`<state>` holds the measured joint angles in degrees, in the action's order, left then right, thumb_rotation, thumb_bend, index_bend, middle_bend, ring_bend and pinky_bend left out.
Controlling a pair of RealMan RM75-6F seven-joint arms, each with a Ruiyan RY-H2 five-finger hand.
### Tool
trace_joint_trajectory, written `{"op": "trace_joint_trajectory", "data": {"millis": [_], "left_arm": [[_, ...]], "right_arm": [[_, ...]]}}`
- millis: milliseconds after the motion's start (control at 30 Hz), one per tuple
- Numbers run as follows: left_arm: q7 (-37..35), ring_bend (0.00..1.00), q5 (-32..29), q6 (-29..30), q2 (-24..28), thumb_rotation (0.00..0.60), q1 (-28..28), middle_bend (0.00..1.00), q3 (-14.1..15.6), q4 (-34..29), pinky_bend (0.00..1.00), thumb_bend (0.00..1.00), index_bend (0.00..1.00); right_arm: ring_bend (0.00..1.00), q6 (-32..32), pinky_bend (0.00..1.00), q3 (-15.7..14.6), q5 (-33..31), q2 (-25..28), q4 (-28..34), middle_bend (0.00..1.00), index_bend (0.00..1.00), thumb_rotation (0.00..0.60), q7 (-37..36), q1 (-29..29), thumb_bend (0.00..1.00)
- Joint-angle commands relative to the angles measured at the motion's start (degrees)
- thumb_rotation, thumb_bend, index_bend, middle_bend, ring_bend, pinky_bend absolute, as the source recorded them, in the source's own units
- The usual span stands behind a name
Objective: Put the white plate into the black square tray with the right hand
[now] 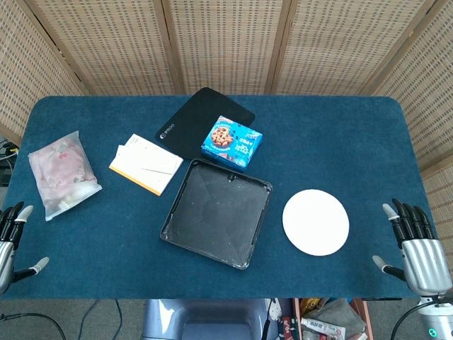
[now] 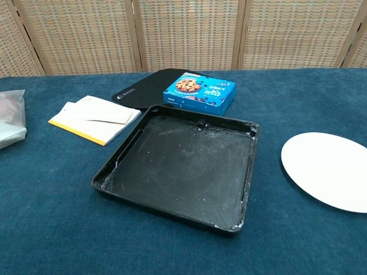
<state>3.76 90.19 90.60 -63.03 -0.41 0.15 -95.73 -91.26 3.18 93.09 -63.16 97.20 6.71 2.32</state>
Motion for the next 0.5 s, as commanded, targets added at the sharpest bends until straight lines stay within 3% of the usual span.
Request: {"op": "trace_joint_trajectory", "data": {"millis": [33, 300, 500], "left_arm": [[-0.5, 0.0, 0.1, -0.2, 0.3, 0.6, 0.0, 0.0, 0.2, -0.3, 0.0, 0.0, 0.0], [-0.5, 0.0, -0.3, -0.5, 0.2, 0.6, -0.1, 0.0, -0.1, -0.3, 0.0, 0.0, 0.0], [0.1, 0.0, -1.8, -1.3, -0.1, 0.6, -0.5, 0.0, -1.0, -0.5, 0.0, 0.0, 0.0]], "right_arm": [[0.0, -0.1, 0.0, 0.0, 0.0, -0.2, -0.1, 0.0, 0.0, 0.6, 0.2, 0.0, 0.0], [0.0, 4.7, 0.0, -1.5, 0.1, -2.3, -0.5, 0.0, 0.0, 0.6, 4.0, 1.6, 0.0], [0.0, 12.2, 0.0, -3.5, 2.5, -8.7, -7.1, 0.0, 0.0, 0.6, 10.8, 5.4, 0.0]]}}
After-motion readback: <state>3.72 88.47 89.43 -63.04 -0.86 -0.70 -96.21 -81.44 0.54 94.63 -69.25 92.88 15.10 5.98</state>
